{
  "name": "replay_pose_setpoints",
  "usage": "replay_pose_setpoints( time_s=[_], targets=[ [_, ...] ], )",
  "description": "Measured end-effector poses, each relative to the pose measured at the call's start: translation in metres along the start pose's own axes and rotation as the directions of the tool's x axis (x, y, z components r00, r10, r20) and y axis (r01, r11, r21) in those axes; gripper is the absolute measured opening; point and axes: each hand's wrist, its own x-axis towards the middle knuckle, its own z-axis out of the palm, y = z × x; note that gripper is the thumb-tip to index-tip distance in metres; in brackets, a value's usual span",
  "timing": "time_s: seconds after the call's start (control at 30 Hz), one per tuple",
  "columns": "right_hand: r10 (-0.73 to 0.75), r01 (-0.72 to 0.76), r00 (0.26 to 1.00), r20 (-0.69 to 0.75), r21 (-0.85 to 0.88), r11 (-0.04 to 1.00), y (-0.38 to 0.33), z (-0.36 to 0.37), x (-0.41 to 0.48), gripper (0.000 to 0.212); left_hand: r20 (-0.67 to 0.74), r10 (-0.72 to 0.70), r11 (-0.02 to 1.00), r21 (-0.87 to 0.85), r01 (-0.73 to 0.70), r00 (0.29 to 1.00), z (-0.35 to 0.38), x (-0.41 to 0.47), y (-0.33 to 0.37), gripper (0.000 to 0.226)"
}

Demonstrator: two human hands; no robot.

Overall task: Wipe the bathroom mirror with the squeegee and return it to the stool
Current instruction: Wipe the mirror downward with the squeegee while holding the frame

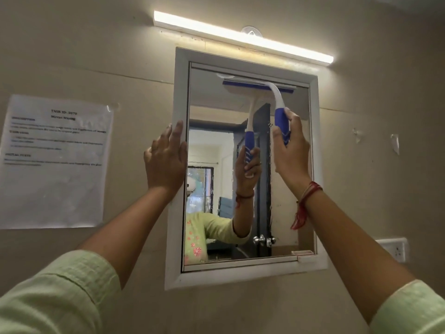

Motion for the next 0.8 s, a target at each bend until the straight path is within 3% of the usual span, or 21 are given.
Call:
replay_pose_setpoints(
  time_s=[0.4,0.63,0.8],
  targets=[
    [-0.015,0.015,1.0,0.028,0.005,1.0,0.012,0.003,-0.032,0.038,0.005,-0.002,1.0,-0.009,0.002,1.0,-0.001,0.0,0.0,0.046],
    [-0.026,0.026,1.0,0.003,-0.065,0.998,0.002,0.006,-0.003,0.036,0.007,-0.004,1.0,-0.006,0.004,1.0,-0.002,-0.001,0.001,0.046],
    [-0.015,0.015,1.0,0.021,-0.029,0.999,0.015,0.001,-0.04,0.038,0.006,-0.003,1.0,-0.007,0.003,1.0,-0.004,-0.002,0.002,0.045]
  ],
)
